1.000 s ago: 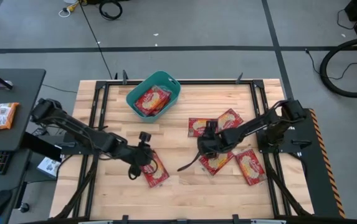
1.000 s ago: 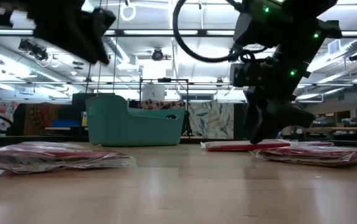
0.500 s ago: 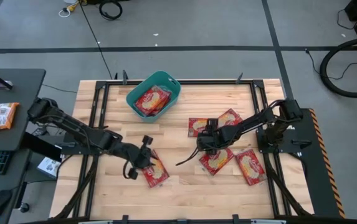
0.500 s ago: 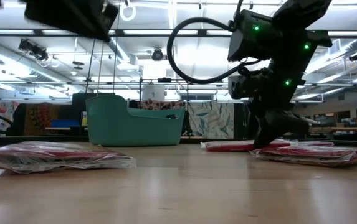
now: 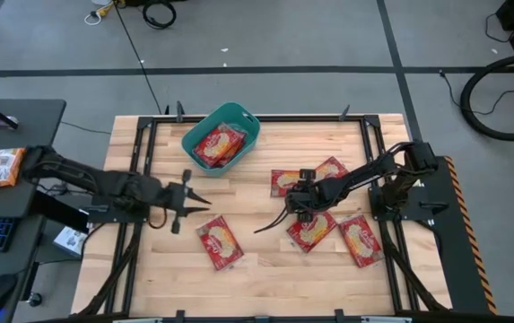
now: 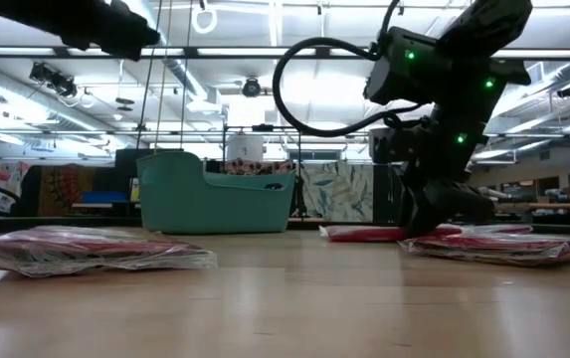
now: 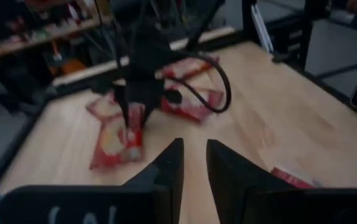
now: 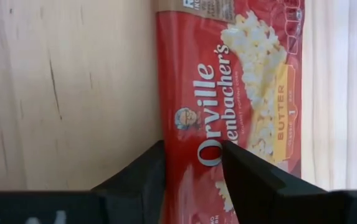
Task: Sort popcorn bags into baskets
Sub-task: Put the red popcorn bag into the green bin
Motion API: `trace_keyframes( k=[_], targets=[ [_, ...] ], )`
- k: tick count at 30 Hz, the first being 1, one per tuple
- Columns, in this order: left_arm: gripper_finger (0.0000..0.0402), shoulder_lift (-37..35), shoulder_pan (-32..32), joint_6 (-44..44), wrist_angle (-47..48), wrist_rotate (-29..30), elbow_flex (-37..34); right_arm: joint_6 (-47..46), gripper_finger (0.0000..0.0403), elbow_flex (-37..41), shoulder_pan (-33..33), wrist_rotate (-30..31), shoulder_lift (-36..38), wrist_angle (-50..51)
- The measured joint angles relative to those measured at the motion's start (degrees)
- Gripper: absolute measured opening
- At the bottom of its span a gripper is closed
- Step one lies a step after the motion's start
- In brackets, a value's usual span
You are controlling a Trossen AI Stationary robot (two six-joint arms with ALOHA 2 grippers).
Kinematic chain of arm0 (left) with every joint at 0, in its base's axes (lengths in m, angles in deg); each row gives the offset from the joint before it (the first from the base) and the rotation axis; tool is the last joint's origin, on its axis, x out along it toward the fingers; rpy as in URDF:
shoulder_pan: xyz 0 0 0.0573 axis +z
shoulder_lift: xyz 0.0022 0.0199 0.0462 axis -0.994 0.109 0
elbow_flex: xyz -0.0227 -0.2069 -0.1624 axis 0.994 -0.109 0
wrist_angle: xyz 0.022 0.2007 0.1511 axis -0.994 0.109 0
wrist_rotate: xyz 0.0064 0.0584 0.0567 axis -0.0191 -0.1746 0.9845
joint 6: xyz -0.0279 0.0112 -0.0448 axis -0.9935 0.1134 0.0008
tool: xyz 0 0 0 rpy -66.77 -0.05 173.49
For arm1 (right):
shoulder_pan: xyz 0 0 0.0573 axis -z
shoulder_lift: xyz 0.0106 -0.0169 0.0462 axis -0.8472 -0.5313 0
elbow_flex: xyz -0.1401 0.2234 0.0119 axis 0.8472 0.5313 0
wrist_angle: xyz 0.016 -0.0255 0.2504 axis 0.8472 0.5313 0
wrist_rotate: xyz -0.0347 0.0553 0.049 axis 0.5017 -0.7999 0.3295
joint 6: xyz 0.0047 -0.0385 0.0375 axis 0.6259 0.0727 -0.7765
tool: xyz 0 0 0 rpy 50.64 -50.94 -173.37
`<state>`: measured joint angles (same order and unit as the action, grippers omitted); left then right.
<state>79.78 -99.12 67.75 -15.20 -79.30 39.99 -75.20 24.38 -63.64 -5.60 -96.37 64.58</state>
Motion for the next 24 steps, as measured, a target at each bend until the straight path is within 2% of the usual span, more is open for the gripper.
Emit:
trace_keyframes(
  k=[6,11,14,20,24],
  targets=[
    [0.0073,-6.57,0.74,1.45,-5.37,0.0,-3.54,3.15,0.0092,0.1,0.11,-0.26,-0.15,-1.73],
    [0.0073,-7.04,0.74,-5.03,-4.9,-0.08,-4.05,2.68,0.002,-0.36,0.33,0.23,-0.1,-1.71],
    [0.0073,-5.8,0.63,-8.92,-7.49,-0.59,-4.04,2.52,0.0017,-2.22,-0.08,-0.57,0.01,-0.69],
    [0.0073,-4.1,0.63,-10.04,-10.82,-0.68,-3.97,4.46,0.0019,-9.34,-1.07,-0.9,0.78,0.78],
    [0.0073,-3.98,0.73,-9.99,-10.61,-0.65,-3.97,7.11,0.0016,-16.32,-2.04,3.6,0.89,4.15]
  ],
)
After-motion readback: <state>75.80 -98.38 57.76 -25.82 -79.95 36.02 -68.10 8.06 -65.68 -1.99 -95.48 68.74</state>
